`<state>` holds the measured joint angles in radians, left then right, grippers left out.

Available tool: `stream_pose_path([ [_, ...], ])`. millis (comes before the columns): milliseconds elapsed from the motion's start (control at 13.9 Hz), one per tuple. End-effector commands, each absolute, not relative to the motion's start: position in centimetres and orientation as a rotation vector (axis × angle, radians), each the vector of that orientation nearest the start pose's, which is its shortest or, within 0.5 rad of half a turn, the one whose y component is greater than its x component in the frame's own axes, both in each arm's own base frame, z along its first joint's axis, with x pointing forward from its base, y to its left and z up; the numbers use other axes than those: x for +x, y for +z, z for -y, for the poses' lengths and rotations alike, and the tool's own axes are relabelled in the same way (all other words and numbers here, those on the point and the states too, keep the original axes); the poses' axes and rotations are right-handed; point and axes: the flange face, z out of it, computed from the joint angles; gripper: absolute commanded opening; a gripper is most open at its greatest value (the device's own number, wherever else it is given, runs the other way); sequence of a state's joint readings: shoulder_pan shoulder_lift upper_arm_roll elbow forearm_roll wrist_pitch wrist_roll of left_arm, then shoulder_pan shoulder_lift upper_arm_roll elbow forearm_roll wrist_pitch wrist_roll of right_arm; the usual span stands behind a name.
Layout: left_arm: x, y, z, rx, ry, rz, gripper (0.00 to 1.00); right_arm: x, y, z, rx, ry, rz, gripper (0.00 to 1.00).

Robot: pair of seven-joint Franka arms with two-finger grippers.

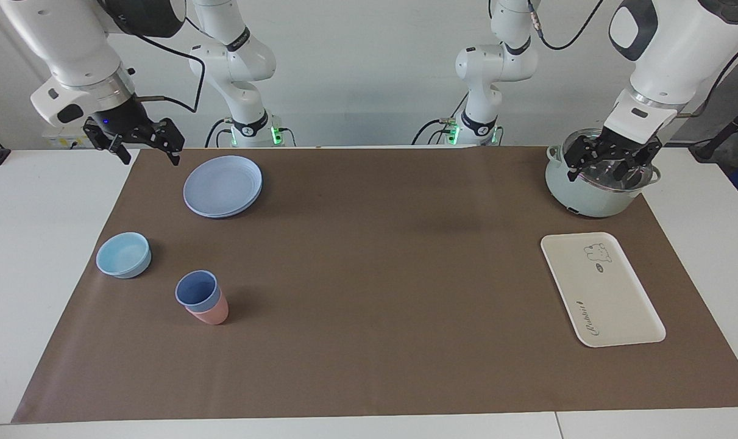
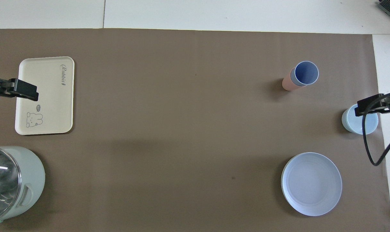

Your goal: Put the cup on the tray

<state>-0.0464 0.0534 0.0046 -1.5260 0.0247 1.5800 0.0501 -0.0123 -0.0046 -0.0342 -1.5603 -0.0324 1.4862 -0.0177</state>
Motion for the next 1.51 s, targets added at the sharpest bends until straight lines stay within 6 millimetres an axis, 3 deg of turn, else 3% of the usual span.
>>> stream_pose_path([
  [0,56.5,62.0,1.9,-3.1,-0.009,-0.148,1.0,53.9,62.7,2.9,-3.174,0.117,-0.008,1.0],
  [360,56.5,62.0,1.8,-3.1,-0.009,-0.143,1.0,54.0,62.6,3.0,-3.172,0.115,-0.006,1.0],
  [504,56.5,62.0,1.8,-3.1,-0.009,-0.143,1.0,53.9,62.3,3.4,-3.142,0.117,0.109,1.0],
  [792,56.5,62.0,1.8,-3.1,-0.009,-0.143,1.0,54.2,61.0,7.8,-3.035,-0.102,0.393,1.0],
  [1152,56.5,62.0,1.8,-3.1,-0.009,-0.143,1.0,54.0,56.2,9.8,-2.942,-0.445,0.723,1.0],
  [1439,56.5,61.9,1.9,-3.1,-0.007,-0.148,1.0,55.6,52.4,13.6,-2.76,-0.626,0.963,1.0],
])
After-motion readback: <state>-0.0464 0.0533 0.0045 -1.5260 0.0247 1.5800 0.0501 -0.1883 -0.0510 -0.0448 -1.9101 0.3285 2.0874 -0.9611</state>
